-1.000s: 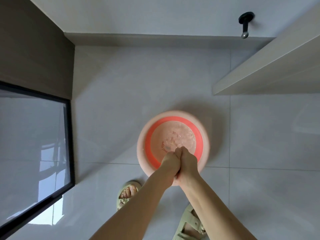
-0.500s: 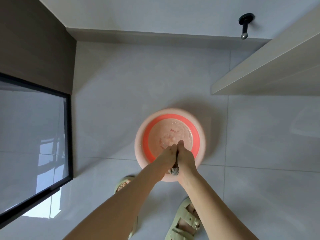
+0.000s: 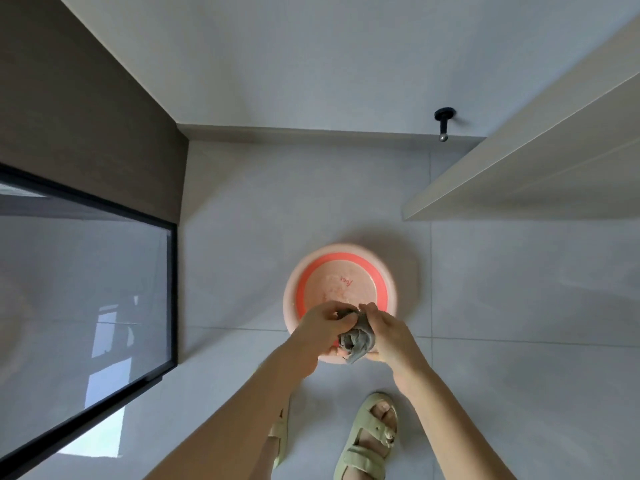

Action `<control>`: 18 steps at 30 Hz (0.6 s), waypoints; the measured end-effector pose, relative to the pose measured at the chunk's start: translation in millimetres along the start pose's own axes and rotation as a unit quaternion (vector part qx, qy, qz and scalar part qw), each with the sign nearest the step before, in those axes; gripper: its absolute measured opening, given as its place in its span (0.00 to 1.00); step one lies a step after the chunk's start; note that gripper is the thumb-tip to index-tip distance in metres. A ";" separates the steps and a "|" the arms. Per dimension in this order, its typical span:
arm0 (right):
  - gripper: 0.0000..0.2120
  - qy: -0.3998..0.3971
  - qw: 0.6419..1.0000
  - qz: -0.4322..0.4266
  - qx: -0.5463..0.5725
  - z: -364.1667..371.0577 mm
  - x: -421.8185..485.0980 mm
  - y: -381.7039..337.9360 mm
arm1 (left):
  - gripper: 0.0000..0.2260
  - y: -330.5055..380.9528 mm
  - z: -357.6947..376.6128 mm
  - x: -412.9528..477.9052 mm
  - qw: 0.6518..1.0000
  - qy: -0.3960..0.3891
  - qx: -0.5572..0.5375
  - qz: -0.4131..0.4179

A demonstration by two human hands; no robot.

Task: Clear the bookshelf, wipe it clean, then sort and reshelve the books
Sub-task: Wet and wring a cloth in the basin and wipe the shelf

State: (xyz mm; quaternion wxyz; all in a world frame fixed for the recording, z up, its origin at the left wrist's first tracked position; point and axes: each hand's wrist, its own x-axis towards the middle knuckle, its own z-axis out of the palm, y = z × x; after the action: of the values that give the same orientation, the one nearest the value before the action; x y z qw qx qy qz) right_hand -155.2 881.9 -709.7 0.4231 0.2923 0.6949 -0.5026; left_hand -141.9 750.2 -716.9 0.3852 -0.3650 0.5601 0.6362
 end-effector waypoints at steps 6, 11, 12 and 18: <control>0.06 0.047 0.995 -0.075 -0.044 -14.1 -100.0 -47.3 | 0.08 40.8 -3.9 -98.4 0.993 0.081 0.053 0.062; 0.08 0.013 0.989 -0.143 -0.034 -27.4 -201.3 -90.9 | 0.07 81.3 -13.9 -201.9 0.993 0.091 0.008 0.082; 0.07 0.005 0.986 -0.160 -0.052 -29.1 -223.0 -98.6 | 0.07 90.2 -13.0 -225.8 0.992 0.081 0.001 0.092; 0.13 0.014 0.941 -0.284 -0.185 -36.8 -318.7 -141.4 | 0.06 117.5 -17.5 -347.6 0.989 0.031 -0.029 0.141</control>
State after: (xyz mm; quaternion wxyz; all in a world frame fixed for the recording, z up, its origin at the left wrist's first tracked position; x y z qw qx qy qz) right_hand -133.5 877.0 -359.8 0.2998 0.0056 0.8357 -0.4602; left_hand -95.0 695.6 -356.7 0.2638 -0.3131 0.5989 0.6883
